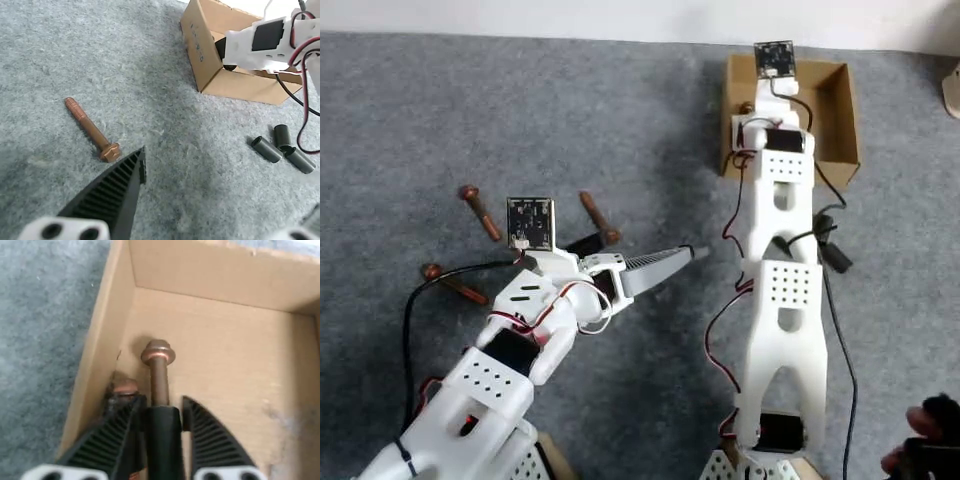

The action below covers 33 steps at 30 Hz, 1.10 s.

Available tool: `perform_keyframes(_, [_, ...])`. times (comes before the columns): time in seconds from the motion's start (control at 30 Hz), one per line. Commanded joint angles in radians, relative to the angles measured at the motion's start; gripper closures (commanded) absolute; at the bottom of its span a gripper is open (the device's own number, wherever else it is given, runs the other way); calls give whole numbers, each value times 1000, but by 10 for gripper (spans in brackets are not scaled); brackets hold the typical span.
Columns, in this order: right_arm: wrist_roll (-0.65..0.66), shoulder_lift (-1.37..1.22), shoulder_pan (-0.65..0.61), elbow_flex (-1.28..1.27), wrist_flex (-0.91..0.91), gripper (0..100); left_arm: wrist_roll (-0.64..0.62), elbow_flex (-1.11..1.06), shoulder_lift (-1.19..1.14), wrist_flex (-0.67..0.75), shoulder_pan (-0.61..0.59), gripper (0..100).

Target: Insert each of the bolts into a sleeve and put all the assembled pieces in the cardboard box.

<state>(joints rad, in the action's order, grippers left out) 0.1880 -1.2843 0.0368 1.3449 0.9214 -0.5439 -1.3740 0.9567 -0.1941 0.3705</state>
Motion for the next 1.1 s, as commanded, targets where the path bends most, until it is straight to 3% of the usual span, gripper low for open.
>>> perform_keyframes(0.0, [-12,35,-15,45,38,847,-3,4,8,-2,-4,497])
perform_keyframes(0.5, [-9,375,-13,140,415,857,-3,4,8,-2,-2,497])
perform_keyframes(0.93, [258,535,33,140,837,857,-5,-8,8,3,-2,497])
perform_keyframes(1.07, [330,538,102,137,842,858,-5,-10,8,3,-2,497])
